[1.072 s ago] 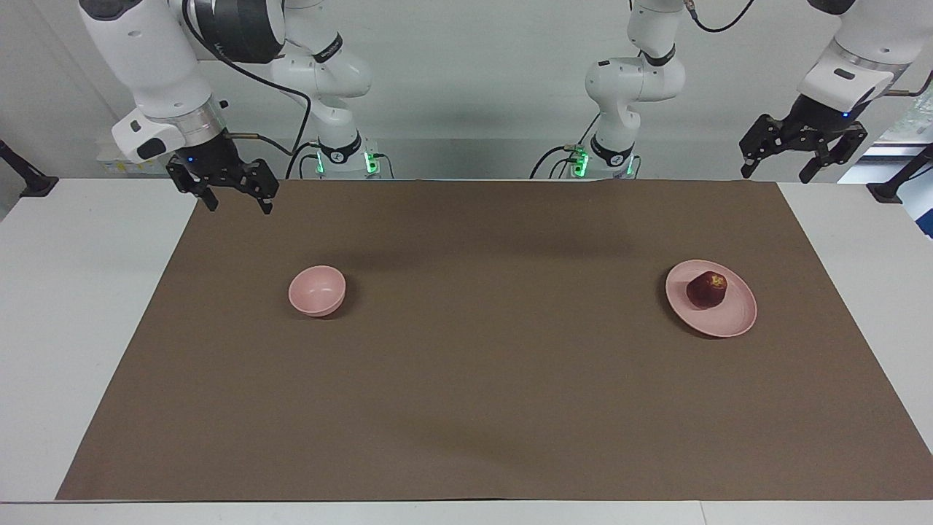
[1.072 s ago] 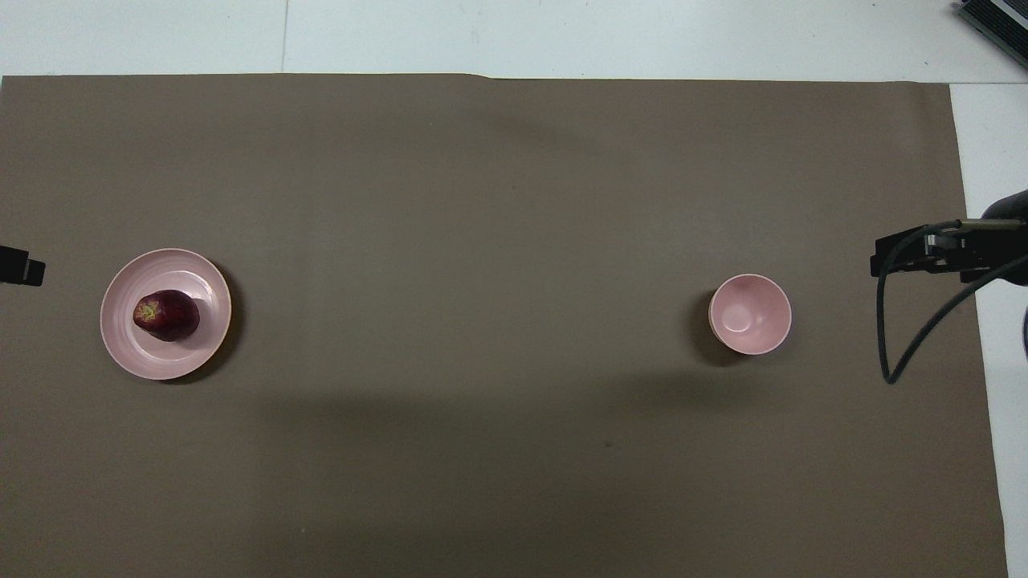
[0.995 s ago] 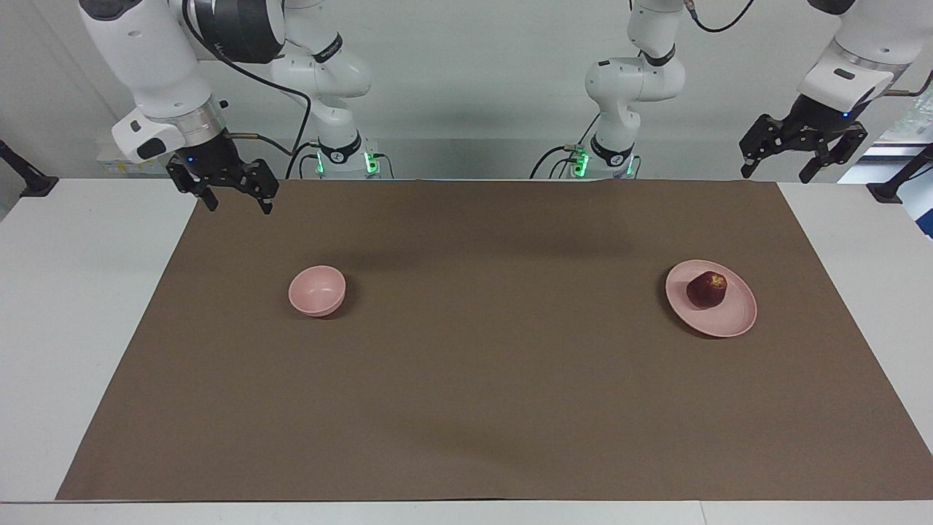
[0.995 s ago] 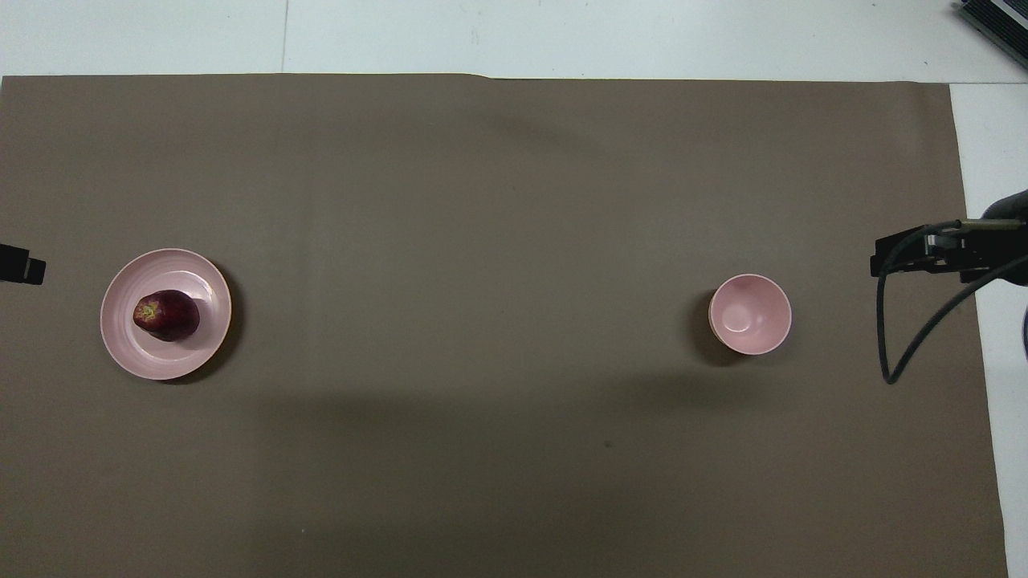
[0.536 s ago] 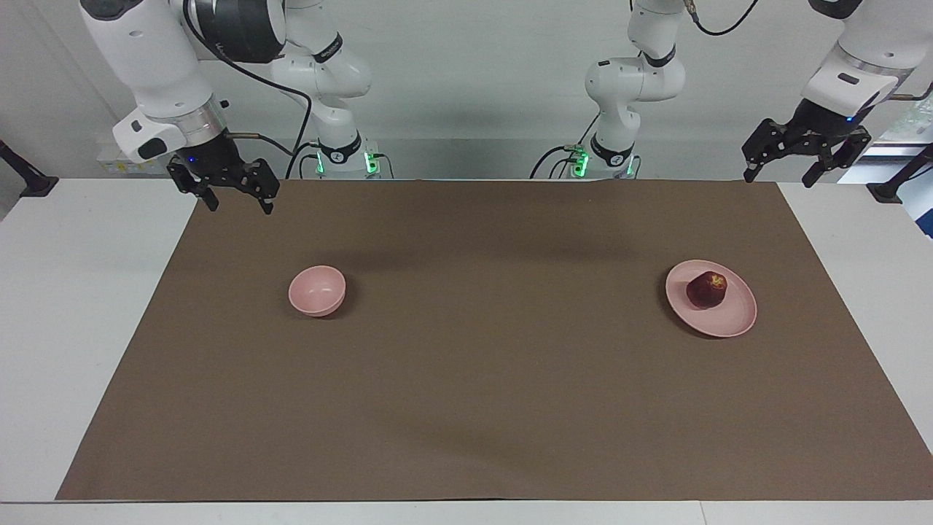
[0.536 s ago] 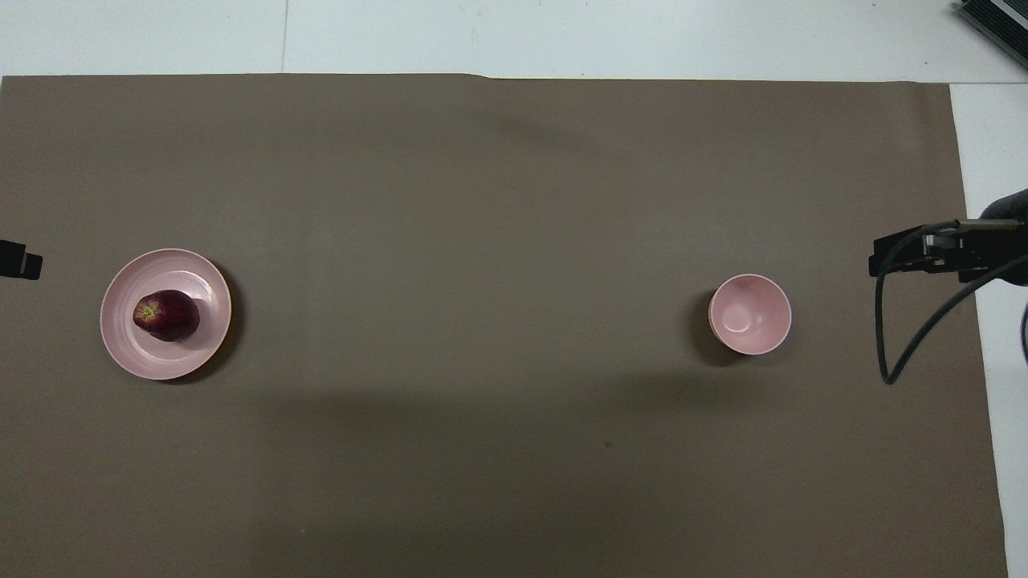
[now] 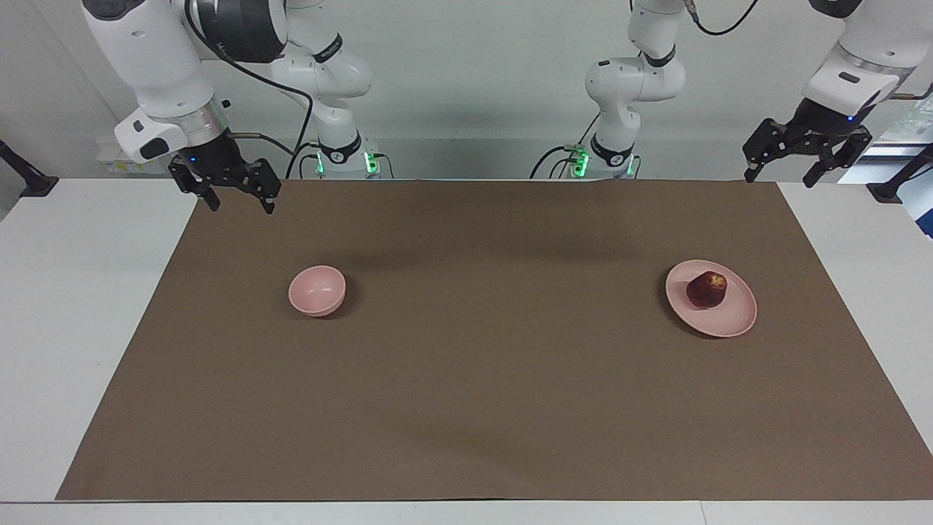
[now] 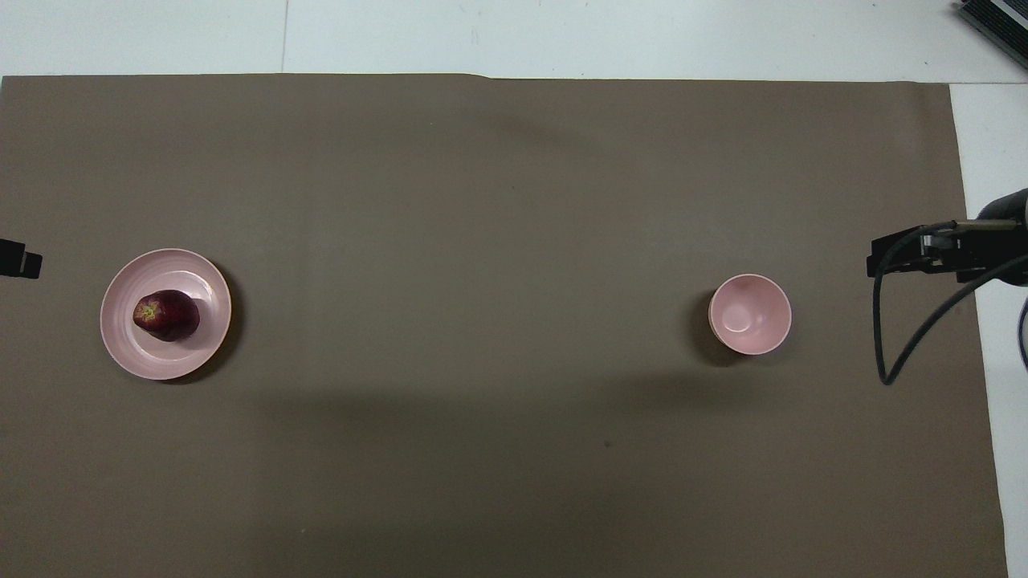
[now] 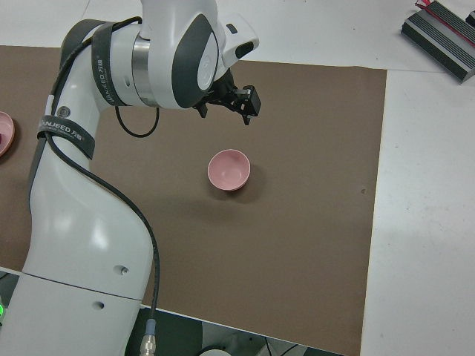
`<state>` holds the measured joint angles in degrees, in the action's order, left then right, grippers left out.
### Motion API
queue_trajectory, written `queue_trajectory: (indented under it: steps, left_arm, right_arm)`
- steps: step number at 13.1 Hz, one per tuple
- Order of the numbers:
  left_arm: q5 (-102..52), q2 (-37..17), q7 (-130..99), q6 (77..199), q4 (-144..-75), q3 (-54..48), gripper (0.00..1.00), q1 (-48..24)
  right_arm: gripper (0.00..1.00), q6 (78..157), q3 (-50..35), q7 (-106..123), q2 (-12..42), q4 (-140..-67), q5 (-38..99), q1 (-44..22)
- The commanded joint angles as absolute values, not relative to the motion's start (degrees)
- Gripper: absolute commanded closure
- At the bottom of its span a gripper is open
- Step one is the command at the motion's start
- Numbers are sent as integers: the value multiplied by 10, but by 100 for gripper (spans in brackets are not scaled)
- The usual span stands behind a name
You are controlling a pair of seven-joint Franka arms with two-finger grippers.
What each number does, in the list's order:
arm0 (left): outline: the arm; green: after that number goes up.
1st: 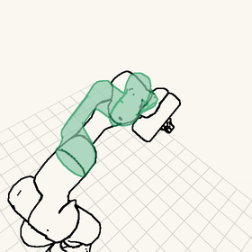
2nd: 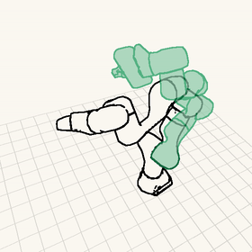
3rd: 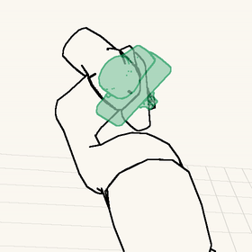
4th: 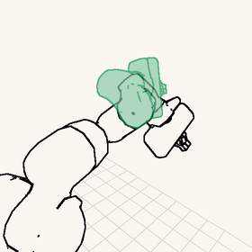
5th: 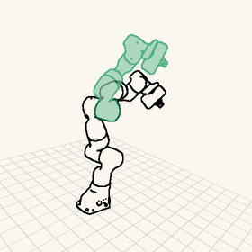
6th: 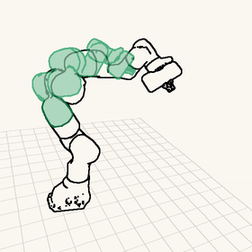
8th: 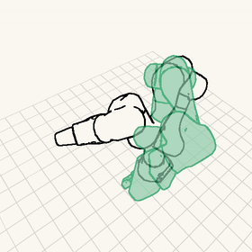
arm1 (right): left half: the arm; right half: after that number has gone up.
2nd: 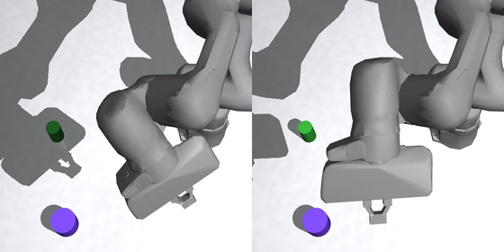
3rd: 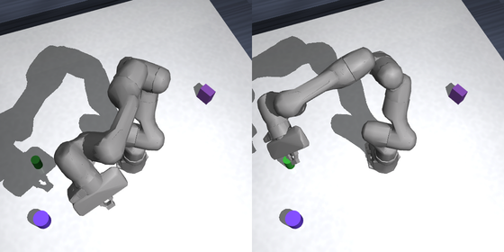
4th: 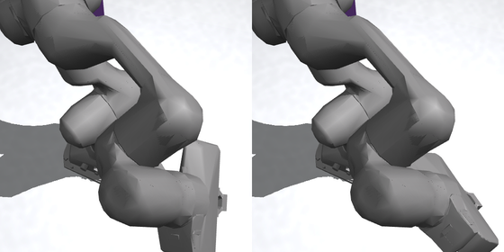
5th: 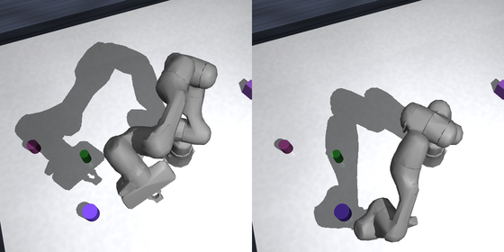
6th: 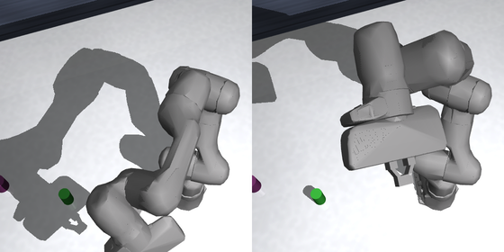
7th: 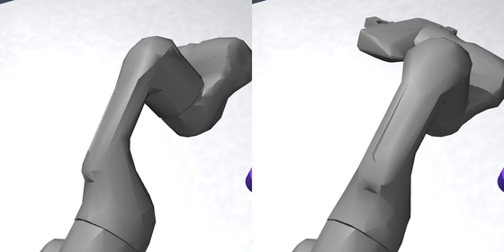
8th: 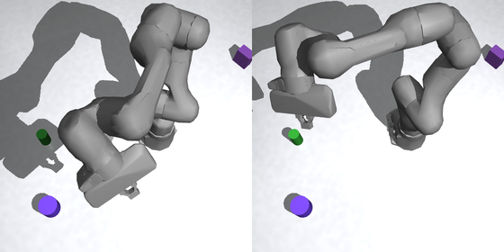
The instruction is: Move apple from plate to bowl
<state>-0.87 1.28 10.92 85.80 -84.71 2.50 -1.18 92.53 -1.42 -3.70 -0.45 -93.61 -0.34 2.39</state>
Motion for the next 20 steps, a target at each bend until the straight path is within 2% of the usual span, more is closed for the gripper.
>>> queue_trajectory:
  steps: [1,14,18,20]
  left_arm:
    - [-9,14,105,848,-841,25,0,-12]
    - [-9,20,111,850,-853,26,0,-11]
    - [-9,28,113,861,-867,26,0,-10]
    - [-9,29,114,869,-871,26,0,-2]
  right_arm:
    - [0,921,-17,-40,-10,-939,1,25]
    - [0,894,-18,-34,-7,-931,-2,24]
    - [0,811,-18,-34,15,-838,-1,24]
    - [0,798,-32,-35,18,-822,-3,25]
